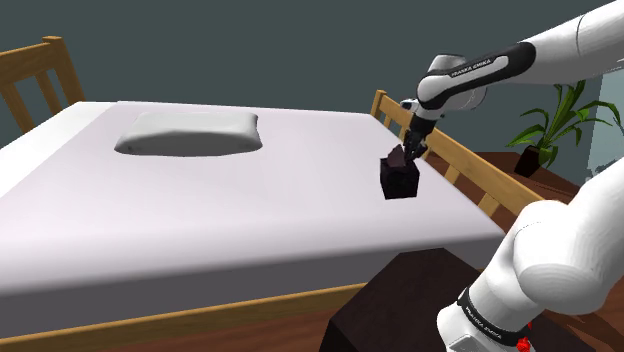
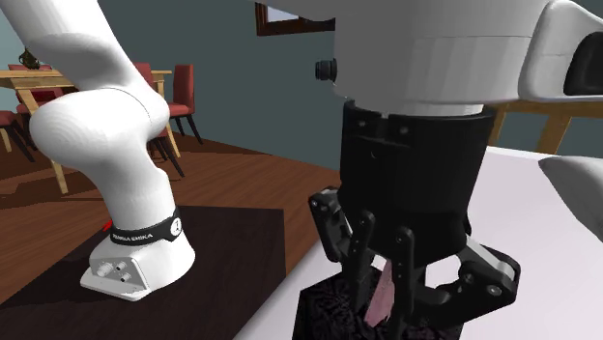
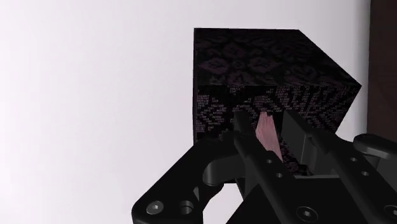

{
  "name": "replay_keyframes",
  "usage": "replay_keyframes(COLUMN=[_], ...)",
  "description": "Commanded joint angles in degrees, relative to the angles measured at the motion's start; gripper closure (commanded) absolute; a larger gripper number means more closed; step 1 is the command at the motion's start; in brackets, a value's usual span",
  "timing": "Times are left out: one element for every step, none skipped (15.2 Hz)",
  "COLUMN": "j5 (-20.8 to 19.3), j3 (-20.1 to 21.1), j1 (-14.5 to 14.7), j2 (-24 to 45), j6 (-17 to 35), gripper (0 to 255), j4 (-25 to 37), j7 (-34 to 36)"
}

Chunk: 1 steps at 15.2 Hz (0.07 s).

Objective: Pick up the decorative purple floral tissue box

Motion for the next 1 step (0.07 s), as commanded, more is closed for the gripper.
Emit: replay_keyframes(j5=[-0.1], j3=[0.2], j1=[0.0], j2=[-0.3], j6=[-0.5], gripper=[255], j4=[0.3], j7=[0.2])
